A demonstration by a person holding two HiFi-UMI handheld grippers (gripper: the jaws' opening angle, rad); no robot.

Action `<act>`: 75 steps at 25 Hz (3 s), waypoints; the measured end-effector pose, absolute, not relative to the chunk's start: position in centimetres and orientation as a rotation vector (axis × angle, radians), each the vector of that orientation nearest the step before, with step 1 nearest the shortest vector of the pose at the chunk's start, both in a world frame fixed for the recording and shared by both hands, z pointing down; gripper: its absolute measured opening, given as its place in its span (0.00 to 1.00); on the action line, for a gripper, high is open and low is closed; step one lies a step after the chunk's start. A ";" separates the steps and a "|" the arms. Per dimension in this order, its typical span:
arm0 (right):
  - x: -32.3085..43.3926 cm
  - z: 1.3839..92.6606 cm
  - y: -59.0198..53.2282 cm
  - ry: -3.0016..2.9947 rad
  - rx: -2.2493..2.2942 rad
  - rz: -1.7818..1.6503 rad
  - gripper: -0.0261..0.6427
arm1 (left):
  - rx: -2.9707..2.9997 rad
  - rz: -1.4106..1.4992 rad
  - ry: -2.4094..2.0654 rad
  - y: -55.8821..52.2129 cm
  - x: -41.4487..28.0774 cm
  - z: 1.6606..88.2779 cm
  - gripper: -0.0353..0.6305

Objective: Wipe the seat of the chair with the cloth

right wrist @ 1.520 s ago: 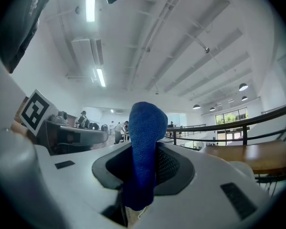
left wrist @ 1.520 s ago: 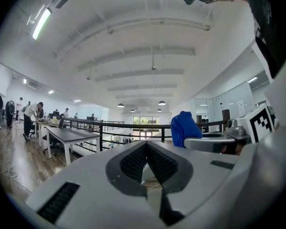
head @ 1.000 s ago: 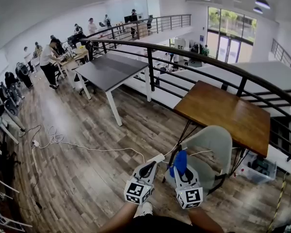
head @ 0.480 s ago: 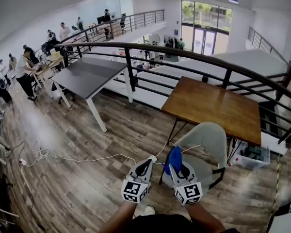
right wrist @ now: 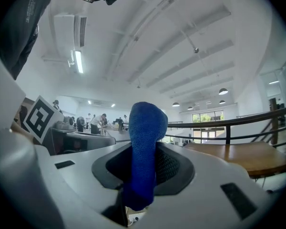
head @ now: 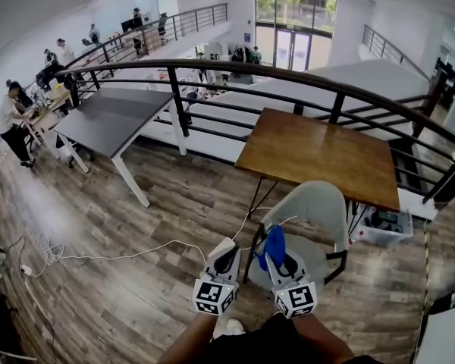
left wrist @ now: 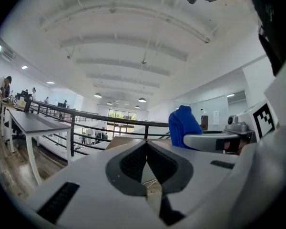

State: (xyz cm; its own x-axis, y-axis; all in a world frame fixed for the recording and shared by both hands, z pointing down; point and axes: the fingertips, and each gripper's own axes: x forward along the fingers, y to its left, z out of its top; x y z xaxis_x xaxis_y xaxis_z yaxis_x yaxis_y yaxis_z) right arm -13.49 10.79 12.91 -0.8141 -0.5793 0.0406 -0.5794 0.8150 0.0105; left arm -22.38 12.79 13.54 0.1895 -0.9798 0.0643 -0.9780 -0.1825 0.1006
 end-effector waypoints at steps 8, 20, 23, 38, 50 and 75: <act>-11.7 13.2 5.4 -2.942 0.973 0.043 0.20 | 2.328 0.005 -1.908 7.1 -20.7 13.6 0.06; -8.5 15.8 -3.4 -2.950 0.897 0.161 0.20 | 2.291 0.138 -1.896 -2.1 -16.3 15.9 0.06; -8.1 16.1 -4.8 -2.948 0.893 0.171 0.20 | 2.275 0.171 -1.931 -3.5 -16.4 16.1 0.06; -10.1 23.2 -9.0 -2.856 1.031 0.346 0.20 | 2.326 0.333 -1.722 -7.3 -16.8 23.6 0.06; -9.4 36.0 -9.1 -2.693 1.111 0.536 0.20 | 2.300 0.366 -1.525 -7.7 -14.4 36.0 0.06; -9.7 58.6 -12.0 -2.536 1.027 0.658 0.20 | 2.084 0.348 -1.441 -8.4 -12.6 60.4 0.06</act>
State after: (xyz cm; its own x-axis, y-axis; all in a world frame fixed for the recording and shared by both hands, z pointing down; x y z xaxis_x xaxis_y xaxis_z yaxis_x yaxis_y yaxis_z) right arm -9.70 -12.00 58.57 -0.6875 -0.5650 0.4562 -0.7155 0.6343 -0.2928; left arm -12.62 -8.42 60.43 0.3840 -0.7671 0.5139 -0.9171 -0.2521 0.3089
